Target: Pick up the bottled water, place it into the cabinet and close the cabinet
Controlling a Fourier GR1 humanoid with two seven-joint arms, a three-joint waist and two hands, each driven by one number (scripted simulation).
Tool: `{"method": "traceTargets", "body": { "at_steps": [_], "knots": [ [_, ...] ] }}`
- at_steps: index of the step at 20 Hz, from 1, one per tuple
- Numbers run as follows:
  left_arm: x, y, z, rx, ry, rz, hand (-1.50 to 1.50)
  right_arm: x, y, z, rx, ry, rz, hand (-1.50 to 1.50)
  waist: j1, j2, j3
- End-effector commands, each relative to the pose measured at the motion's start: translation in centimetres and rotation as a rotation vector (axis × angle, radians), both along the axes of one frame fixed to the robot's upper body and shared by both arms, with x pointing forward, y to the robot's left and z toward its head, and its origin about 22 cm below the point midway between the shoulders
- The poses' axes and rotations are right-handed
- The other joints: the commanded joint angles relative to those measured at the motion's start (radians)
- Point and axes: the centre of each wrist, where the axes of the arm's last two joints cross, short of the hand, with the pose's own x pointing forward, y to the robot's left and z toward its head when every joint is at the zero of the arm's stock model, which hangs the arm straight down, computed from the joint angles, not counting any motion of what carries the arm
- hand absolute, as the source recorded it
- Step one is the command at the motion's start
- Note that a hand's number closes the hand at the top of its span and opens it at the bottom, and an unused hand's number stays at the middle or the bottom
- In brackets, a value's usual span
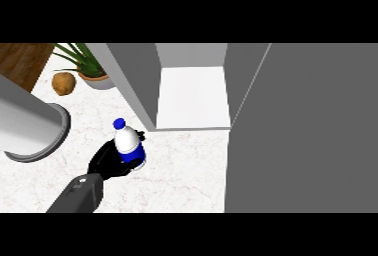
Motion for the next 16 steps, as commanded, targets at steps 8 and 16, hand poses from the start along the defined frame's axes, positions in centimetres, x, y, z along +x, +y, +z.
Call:
{"method": "traceTargets", "body": {
  "at_steps": [8, 16],
  "knots": [
    [-1.6, -0.8, -1.2, -0.13, -0.083, -0.006, 1.5, -1.0, 0.0, 0.4, -0.015, 0.001, -0.008, -1.5, 0.007, -0.001, -0.005],
    [-3.4, 3.7, -1.2, -0.103, -0.12, 0.43, 1.5, -1.3, 0.2, -0.2, -0.007, 0.006, -0.016, -1.5, 0.008, -0.002, -0.005]
  ]
}}
